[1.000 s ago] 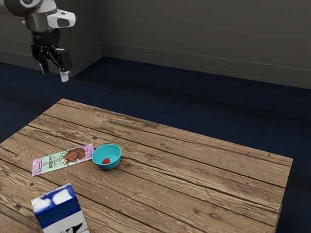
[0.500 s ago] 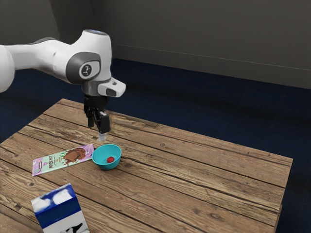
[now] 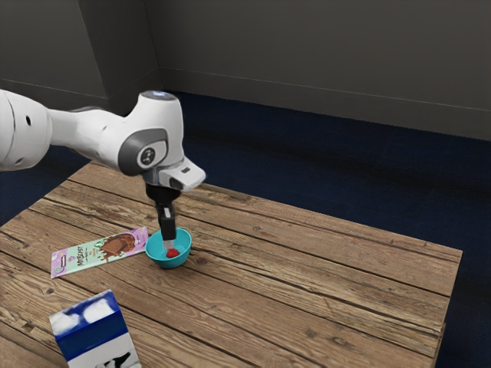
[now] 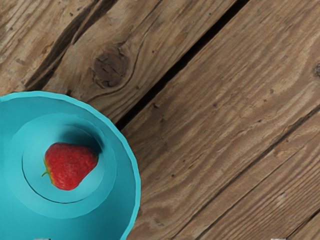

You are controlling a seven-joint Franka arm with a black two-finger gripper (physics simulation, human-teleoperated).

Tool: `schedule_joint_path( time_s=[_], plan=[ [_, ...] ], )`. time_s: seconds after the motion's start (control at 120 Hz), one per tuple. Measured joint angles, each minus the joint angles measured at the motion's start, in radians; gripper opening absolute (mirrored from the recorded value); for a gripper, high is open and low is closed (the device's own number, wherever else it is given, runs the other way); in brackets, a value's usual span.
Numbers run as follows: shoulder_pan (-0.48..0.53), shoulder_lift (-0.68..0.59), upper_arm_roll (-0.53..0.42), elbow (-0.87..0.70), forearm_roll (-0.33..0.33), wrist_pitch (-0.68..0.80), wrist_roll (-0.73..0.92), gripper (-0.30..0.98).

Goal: Take strawberry from the bowl

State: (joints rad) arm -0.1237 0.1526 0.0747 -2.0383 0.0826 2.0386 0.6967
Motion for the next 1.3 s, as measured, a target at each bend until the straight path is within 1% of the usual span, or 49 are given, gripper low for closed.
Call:
schedule_joint_path(
  time_s=[0.192, 0.383, 0.767, 1.3],
  plan=[
    [0.029, 0.019, 0.002, -0.013, 0.008, 0.058, 0.112, 0.47],
    [0.059, 0.074, 0.005, -0.012, 0.008, 0.131, 0.210, 0.43],
    [0.061, 0.131, 0.005, -0.013, 0.012, 0.249, 0.377, 0.43],
    [0.059, 0.144, 0.013, -0.030, 0.012, 0.309, 0.548, 0.43]
  ],
)
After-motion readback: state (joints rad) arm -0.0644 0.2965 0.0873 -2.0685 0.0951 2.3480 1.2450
